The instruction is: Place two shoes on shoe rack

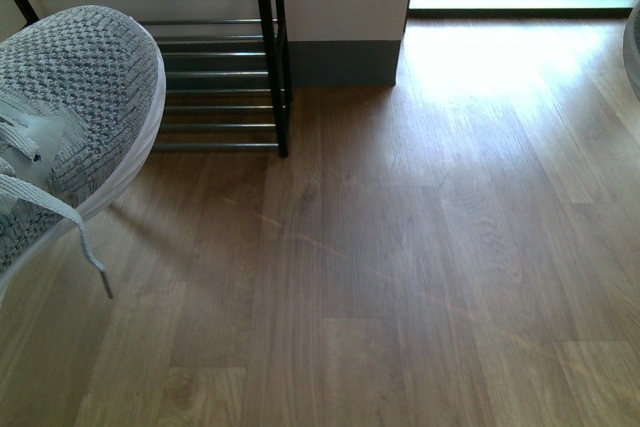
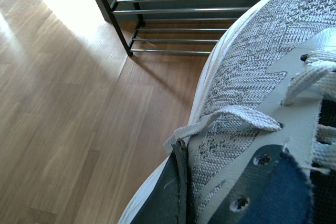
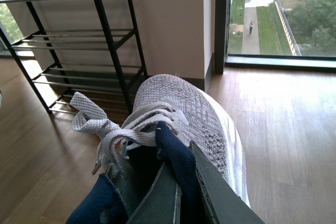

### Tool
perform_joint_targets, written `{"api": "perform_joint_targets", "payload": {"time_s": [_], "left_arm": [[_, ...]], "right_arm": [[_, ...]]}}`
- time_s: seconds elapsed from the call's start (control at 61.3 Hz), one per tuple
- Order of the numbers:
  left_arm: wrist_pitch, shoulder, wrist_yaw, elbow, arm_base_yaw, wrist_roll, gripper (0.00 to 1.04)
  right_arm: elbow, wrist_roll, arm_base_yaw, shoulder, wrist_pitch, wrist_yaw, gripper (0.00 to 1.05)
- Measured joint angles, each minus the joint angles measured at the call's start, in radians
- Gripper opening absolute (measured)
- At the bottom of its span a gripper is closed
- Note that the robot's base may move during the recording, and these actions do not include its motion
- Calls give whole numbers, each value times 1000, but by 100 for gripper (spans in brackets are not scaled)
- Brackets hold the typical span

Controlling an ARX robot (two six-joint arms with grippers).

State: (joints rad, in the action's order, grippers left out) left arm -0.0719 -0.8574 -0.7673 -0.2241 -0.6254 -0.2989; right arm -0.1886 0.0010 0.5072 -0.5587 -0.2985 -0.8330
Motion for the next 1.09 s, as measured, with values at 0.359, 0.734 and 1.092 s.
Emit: {"api": "perform_joint_targets", "payload": {"time_s": [0.359, 0.734, 1.092], "left_arm": [[0, 0, -11, 0, 0, 0, 2], [0, 2, -11, 0, 2, 0, 2], [0, 2, 4, 0, 0, 0, 2]], "right_arm": [[0, 0, -1, 3, 0, -7, 1], [0, 0, -1, 4, 0, -10, 1], [1, 2, 2, 3, 0, 4, 1]]}}
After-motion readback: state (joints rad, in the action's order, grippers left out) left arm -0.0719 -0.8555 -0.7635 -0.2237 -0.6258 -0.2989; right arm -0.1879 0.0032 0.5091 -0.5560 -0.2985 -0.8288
